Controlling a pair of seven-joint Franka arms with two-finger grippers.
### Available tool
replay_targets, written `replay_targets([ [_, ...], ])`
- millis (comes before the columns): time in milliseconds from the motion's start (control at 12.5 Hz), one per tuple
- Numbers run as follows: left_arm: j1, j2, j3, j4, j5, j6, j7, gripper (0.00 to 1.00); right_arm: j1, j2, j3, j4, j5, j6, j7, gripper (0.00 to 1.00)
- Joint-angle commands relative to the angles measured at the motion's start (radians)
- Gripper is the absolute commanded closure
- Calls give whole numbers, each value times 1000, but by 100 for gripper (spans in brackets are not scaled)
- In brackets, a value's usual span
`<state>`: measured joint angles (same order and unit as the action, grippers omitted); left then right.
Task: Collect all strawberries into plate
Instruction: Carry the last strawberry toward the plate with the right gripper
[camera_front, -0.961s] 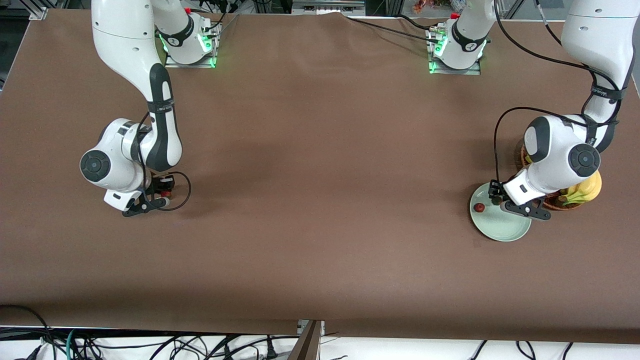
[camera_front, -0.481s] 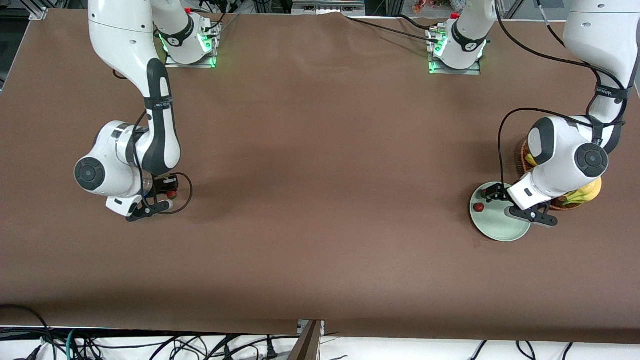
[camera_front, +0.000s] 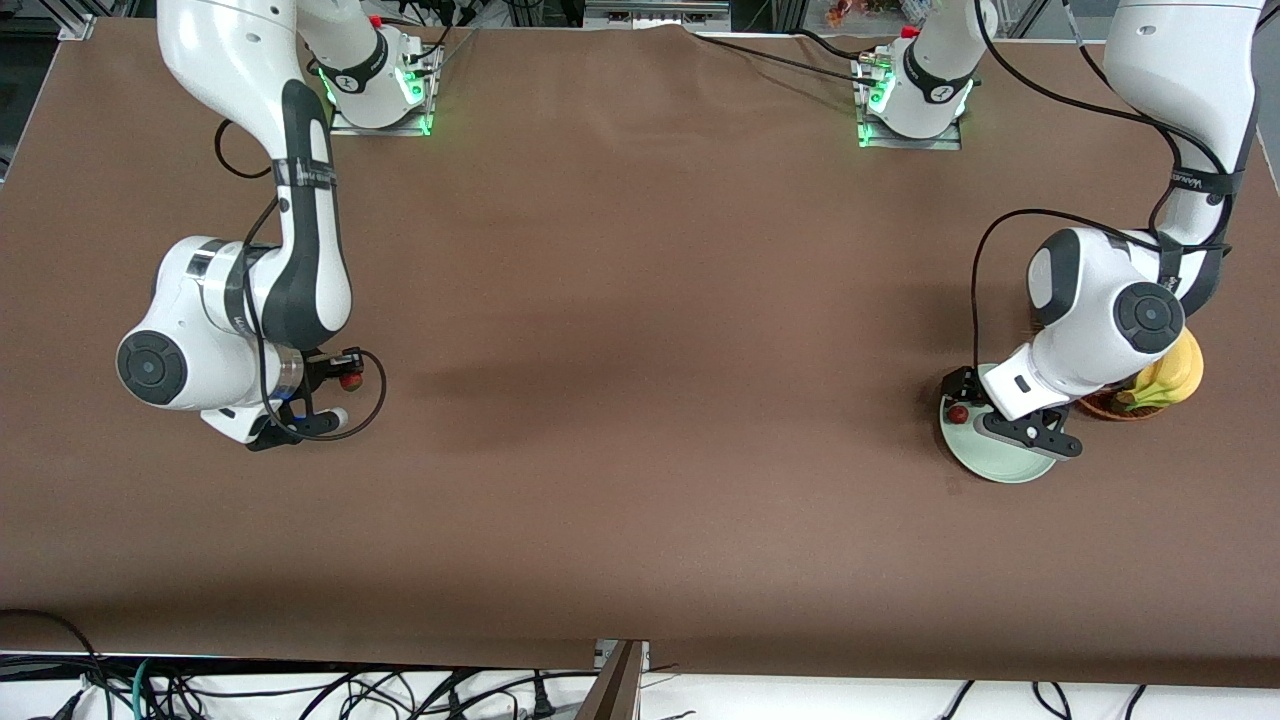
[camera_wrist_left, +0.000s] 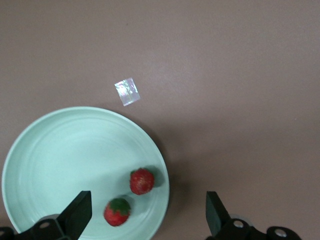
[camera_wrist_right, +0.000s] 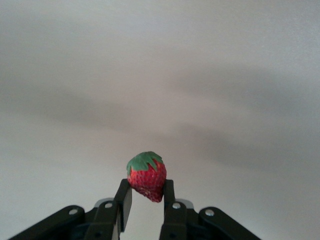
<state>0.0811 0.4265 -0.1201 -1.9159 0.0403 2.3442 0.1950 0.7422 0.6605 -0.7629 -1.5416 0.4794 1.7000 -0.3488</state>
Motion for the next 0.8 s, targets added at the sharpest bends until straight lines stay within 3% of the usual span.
replay_targets([
  [0,-14,-31,-48,0,3,-52,-139,0,26,2,-4,112,-21,-126,134,72],
  [481,-14,-38,-102,0,4,-62,-218,0,124,10,13,262,4,-275,471,72],
  [721,-1,-41,-127,0,3,-80,-216,0,128,2,100,322,24,-283,650,71],
])
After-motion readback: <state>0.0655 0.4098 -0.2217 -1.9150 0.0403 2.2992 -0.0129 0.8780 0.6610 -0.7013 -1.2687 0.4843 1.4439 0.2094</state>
